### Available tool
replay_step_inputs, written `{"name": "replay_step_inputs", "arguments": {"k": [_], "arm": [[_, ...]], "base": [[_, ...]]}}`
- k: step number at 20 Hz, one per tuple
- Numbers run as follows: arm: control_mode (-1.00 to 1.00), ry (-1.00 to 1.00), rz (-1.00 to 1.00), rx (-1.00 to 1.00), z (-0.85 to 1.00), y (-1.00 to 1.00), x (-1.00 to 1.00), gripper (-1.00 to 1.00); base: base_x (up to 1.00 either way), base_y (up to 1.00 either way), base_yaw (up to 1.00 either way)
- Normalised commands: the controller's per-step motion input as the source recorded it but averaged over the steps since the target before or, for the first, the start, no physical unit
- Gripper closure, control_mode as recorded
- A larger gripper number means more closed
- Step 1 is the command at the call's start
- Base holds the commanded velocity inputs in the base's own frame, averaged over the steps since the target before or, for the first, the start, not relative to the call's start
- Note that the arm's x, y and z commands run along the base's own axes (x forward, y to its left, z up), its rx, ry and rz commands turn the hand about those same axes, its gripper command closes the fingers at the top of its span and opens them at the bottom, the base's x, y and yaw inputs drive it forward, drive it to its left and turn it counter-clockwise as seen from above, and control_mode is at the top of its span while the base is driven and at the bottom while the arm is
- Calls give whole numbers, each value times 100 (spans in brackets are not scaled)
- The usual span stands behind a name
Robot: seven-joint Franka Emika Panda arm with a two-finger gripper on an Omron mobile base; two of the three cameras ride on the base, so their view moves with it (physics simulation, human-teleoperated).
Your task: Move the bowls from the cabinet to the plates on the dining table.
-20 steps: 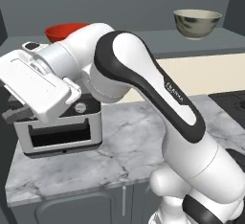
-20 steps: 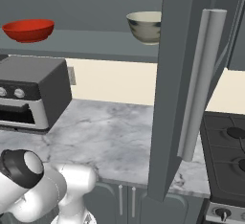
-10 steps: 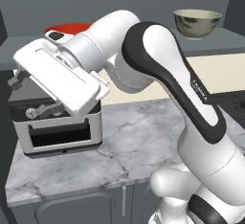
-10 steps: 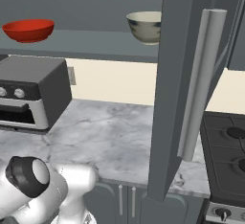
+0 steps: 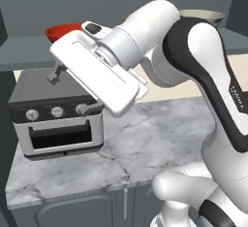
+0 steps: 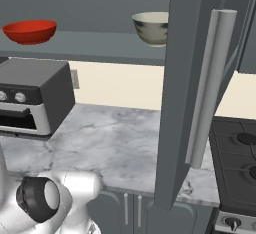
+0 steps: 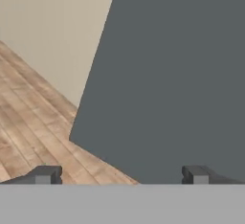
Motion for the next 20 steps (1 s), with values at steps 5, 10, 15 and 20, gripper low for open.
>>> {"name": "replay_step_inputs", "arguments": {"k": [5, 10, 15, 20], "arm": [[-100, -15, -5, 0, 0, -55, 4, -100], [-100, -15, -6, 0, 0, -53, 3, -100], [-100, -14, -6, -1, 0, -50, 4, -100], [-100, -10, -8, 0, 6, -46, 5, -100]], "base": [[0, 0, 0], [0, 0, 0], [0, 0, 0], [0, 0, 0]]}}
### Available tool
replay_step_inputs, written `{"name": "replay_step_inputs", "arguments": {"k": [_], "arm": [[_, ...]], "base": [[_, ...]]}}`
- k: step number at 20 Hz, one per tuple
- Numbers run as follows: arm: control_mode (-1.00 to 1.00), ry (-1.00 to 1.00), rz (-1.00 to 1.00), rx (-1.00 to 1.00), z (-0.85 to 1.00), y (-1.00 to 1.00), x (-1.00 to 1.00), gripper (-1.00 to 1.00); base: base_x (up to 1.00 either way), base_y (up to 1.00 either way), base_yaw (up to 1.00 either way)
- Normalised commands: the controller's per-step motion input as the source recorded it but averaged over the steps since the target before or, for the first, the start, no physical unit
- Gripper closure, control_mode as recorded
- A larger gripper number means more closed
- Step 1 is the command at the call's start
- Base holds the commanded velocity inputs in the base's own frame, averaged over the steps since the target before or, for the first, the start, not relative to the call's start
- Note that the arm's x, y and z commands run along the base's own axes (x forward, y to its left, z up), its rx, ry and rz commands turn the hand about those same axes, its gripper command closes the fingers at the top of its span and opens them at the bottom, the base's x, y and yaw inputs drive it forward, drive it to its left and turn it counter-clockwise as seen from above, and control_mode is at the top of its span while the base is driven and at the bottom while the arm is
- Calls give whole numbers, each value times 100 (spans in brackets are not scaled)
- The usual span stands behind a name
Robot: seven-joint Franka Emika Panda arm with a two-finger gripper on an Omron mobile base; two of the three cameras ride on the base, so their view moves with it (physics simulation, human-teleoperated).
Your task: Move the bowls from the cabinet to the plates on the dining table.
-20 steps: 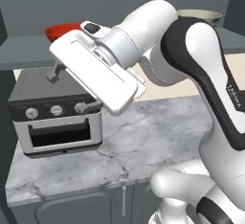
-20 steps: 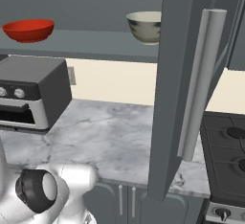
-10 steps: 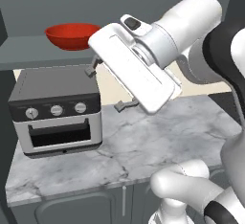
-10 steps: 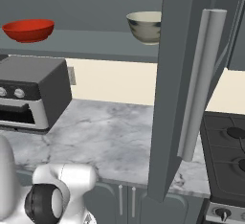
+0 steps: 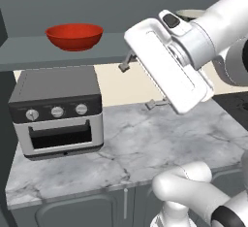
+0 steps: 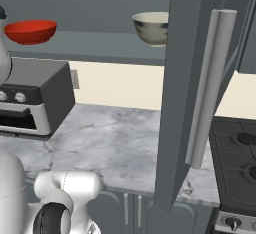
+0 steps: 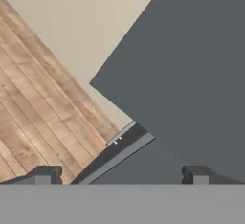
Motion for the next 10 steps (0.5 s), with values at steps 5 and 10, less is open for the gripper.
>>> {"name": "replay_step_inputs", "arguments": {"k": [5, 10], "arm": [[-100, -9, -11, -1, 5, -39, 8, -100], [-100, -10, -12, -2, 1, -39, 15, -100]], "base": [[0, 0, 0], [0, 0, 0]]}}
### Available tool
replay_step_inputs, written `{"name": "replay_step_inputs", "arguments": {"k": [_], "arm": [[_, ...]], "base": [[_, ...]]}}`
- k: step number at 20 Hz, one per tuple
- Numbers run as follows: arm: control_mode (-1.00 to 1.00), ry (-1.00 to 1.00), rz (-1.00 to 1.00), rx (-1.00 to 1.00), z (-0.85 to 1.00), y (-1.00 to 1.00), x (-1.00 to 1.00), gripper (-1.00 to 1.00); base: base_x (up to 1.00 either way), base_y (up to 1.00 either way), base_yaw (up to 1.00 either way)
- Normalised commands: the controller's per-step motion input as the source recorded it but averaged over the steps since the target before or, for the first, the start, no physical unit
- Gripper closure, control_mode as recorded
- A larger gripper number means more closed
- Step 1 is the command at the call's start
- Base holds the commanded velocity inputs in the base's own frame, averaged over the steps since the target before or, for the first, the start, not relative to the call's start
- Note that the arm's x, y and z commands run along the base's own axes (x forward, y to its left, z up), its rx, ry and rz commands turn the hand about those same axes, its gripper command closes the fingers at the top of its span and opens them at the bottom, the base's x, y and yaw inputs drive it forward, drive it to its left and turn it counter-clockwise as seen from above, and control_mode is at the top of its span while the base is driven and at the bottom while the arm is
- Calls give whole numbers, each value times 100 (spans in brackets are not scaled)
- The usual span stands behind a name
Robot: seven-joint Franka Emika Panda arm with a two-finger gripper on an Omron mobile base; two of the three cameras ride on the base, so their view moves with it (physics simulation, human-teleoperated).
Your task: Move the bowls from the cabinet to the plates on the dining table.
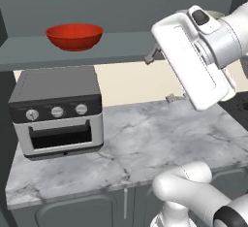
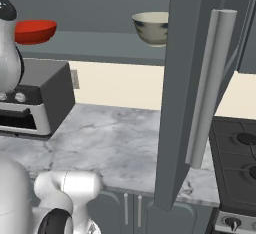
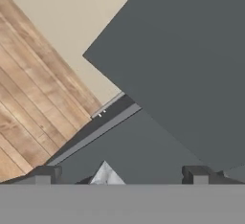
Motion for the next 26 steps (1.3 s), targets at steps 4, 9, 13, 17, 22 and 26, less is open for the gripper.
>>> {"name": "replay_step_inputs", "arguments": {"k": [4, 9, 13, 17, 22, 26], "arm": [[-100, -12, -8, 0, -11, -37, 21, -100], [-100, -13, -5, 0, -30, -38, 13, -100], [-100, -13, -5, 0, -24, -44, 7, -100], [-100, -13, -6, 0, -4, -49, 16, -100], [-100, -9, -8, 0, 7, -45, 20, -100], [-100, -3, -9, -3, 15, -39, 20, -100]], "base": [[0, 0, 0], [0, 0, 0], [0, 0, 0], [0, 0, 0], [0, 0, 0], [0, 0, 0]]}}
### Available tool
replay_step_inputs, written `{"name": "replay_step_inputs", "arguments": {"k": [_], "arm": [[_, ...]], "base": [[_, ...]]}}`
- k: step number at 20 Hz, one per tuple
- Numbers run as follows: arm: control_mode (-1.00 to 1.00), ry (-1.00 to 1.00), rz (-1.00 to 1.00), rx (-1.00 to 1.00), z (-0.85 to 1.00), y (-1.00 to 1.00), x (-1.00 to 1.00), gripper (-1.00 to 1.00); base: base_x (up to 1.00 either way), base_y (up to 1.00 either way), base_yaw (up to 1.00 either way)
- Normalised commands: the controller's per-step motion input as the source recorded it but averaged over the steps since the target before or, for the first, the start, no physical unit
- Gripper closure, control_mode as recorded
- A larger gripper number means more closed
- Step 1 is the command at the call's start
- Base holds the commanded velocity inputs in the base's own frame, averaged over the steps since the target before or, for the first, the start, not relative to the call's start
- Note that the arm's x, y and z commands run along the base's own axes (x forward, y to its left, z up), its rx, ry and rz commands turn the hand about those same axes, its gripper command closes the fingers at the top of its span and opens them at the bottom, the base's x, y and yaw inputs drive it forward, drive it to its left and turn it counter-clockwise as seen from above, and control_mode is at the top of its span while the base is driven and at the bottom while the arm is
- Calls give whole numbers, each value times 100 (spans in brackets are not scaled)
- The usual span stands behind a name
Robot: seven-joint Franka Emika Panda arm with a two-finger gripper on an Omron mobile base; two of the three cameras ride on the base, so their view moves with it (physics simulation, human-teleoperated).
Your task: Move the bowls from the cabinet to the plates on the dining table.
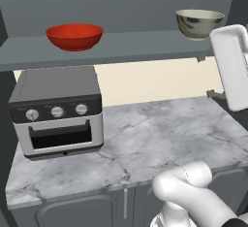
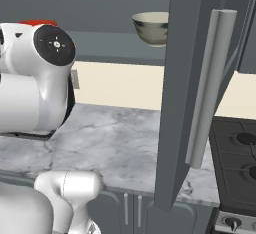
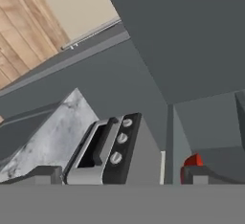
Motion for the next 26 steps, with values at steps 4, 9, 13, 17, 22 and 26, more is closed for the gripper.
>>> {"name": "replay_step_inputs", "arguments": {"k": [4, 9, 13, 17, 22, 26], "arm": [[-100, 0, -9, -5, 17, -29, 23, -100], [-100, 0, -10, -7, 15, -27, 23, -100], [-100, 0, -11, -8, 7, -30, 17, -100], [-100, 0, -11, -7, 6, -31, 18, -100], [-100, -3, -10, -6, 3, -27, 21, -100], [-100, -5, -9, -5, 0, -26, 24, -100]], "base": [[0, 0, 0], [0, 0, 0], [0, 0, 0], [0, 0, 0], [0, 0, 0], [0, 0, 0]]}}
